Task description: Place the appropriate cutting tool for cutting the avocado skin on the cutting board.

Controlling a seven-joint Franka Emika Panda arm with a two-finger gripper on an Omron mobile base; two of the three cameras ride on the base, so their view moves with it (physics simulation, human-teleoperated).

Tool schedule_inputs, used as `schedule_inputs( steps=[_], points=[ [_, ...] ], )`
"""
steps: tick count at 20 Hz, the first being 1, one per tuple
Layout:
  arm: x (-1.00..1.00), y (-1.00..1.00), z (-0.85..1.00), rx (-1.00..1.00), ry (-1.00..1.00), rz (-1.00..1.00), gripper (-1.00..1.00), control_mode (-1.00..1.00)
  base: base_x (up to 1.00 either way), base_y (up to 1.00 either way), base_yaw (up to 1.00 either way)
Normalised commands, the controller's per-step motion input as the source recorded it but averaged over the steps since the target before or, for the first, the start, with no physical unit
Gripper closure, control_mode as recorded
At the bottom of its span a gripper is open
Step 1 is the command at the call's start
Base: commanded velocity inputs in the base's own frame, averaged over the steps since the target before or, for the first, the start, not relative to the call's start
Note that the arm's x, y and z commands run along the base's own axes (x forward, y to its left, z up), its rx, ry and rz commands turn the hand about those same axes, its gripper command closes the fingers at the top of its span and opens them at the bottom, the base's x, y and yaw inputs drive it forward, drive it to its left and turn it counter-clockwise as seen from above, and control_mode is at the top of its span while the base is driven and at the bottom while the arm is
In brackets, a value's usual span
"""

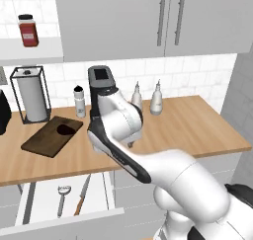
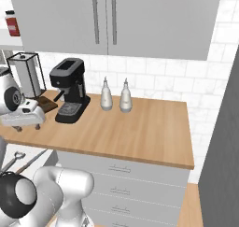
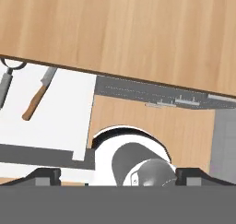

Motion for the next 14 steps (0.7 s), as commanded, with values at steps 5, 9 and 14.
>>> schedule_inputs(
  steps=[5,9,14],
  points=[
    [0.02,0.44,-0.79,0.12,0.05,-0.02,-1.0,-1.0,0.0,0.0,0.0],
    [0.23,0.71,-0.79,0.12,0.14,0.0,-1.0,-1.0,0.0,0.0,0.0],
    [0.06,0.81,-0.71,0.02,0.14,0.0,-1.0,-1.0,0.0,0.0,0.0]
  ],
)
